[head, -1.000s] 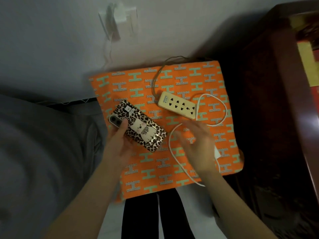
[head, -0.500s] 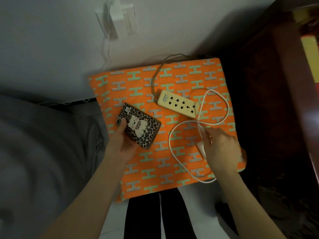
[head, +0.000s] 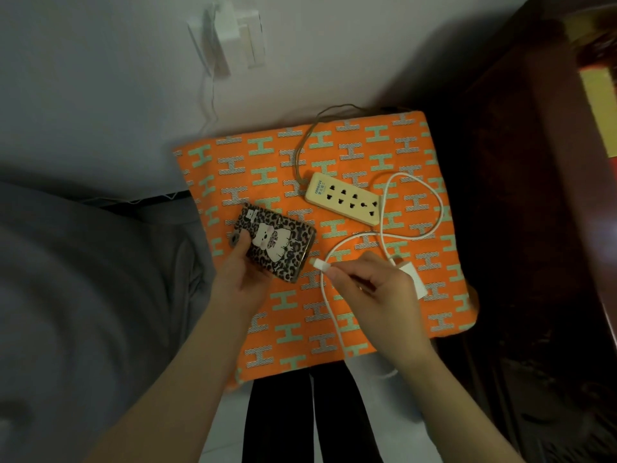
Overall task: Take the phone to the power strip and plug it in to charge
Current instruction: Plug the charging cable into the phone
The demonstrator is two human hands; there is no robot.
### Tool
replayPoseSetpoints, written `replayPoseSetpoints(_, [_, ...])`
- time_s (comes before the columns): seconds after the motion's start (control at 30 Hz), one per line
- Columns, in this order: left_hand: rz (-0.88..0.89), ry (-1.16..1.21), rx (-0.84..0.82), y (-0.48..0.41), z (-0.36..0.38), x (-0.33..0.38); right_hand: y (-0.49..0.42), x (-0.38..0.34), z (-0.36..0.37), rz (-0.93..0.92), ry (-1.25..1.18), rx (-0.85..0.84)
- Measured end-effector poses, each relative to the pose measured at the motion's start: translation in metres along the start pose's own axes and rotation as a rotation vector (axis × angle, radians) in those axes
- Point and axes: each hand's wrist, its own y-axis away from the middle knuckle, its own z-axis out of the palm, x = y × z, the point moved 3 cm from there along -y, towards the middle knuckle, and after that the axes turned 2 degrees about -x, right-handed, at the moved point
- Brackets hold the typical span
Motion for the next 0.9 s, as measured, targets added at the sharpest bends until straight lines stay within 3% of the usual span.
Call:
replayPoseSetpoints(0.53, [0.047, -0.051, 0.023, -0.001, -0.005, -0.008, 0.003, 0.000, 0.002, -0.013, 0.254, 0.029])
replayPoseSetpoints(0.9, [0.138, -0.097, 0.037, 0.001, -0.004, -0.012, 0.002, 0.008, 0.005, 0.054, 0.224, 0.097])
